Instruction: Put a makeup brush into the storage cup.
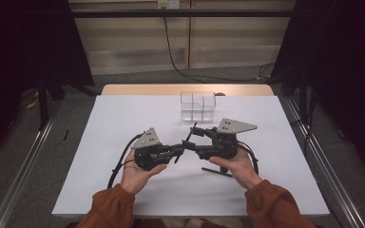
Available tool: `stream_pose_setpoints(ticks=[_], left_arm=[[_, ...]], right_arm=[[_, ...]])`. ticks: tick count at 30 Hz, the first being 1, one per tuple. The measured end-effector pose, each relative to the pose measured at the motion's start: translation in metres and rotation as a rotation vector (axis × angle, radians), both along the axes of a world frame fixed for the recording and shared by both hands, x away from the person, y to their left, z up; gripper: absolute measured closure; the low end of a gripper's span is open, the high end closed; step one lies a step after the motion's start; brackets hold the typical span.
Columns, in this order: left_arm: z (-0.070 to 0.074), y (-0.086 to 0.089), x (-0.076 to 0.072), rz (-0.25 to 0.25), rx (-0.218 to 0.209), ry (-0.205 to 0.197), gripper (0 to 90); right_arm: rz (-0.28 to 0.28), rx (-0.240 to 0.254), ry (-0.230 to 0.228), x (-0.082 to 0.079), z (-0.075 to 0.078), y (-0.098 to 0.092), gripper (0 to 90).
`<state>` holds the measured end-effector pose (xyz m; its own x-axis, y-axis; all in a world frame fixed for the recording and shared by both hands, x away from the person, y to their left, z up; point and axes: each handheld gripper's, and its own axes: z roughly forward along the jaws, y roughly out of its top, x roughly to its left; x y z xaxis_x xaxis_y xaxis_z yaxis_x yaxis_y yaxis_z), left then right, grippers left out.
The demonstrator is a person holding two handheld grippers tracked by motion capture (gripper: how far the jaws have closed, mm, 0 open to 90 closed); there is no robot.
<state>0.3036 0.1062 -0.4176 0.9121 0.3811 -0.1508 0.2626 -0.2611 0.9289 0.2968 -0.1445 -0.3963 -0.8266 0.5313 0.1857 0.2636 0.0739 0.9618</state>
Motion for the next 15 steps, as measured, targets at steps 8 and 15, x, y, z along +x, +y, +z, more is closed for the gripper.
stream_pose_setpoints(ticks=[8, 15], left_arm=[[-0.0016, 0.0004, 0.0002, -0.008, 0.003, 0.006, 84.0], [-0.0034, -0.0019, -0.0006, -0.026, 0.01, 0.0, 84.1]], right_arm=[[0.0, 0.006, 0.019, 0.0012, -0.0024, -0.0011, 67.9], [0.002, 0.005, 0.029, 0.0015, -0.0052, -0.0019, 77.8]])
